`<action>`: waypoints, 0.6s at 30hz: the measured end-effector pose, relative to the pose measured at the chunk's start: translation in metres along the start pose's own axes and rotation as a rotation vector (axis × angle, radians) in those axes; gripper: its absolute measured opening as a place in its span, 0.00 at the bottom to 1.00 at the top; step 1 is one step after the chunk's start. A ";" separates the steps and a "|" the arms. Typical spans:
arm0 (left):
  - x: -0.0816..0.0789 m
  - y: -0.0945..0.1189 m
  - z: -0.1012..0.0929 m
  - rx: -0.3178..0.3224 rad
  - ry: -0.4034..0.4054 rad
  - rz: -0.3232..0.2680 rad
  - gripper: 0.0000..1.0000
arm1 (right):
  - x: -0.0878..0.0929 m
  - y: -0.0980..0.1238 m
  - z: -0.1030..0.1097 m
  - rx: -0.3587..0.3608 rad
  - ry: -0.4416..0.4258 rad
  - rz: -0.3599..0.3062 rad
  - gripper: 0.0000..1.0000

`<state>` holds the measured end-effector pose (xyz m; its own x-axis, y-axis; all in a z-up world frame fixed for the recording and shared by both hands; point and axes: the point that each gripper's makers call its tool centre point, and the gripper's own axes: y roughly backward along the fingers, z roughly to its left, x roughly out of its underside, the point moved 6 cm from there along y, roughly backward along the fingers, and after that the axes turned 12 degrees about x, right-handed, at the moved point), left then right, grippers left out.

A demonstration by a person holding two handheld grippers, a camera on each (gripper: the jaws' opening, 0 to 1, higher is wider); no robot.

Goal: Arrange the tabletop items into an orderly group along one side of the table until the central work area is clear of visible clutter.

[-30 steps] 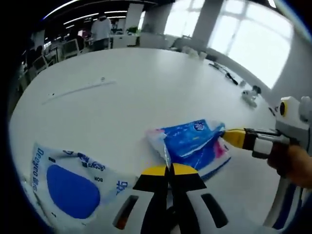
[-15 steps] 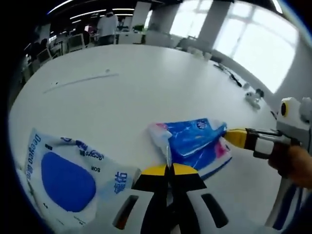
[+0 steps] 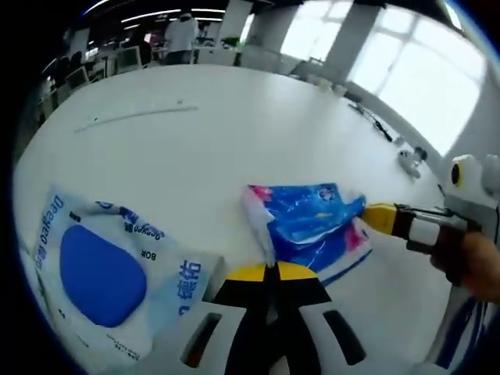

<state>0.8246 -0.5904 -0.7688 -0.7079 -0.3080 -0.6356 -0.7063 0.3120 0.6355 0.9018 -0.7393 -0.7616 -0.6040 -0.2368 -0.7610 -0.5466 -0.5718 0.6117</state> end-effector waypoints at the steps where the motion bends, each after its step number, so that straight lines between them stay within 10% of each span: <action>1: 0.000 0.000 0.000 -0.001 0.004 0.000 0.00 | 0.000 0.000 0.000 0.000 -0.001 0.000 0.00; 18: 0.000 0.001 0.000 -0.009 0.036 -0.011 0.00 | -0.001 -0.001 -0.001 0.016 -0.005 -0.008 0.03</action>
<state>0.8240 -0.5902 -0.7682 -0.6993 -0.3436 -0.6268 -0.7142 0.3003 0.6322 0.9038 -0.7395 -0.7615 -0.6026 -0.2285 -0.7646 -0.5605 -0.5608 0.6093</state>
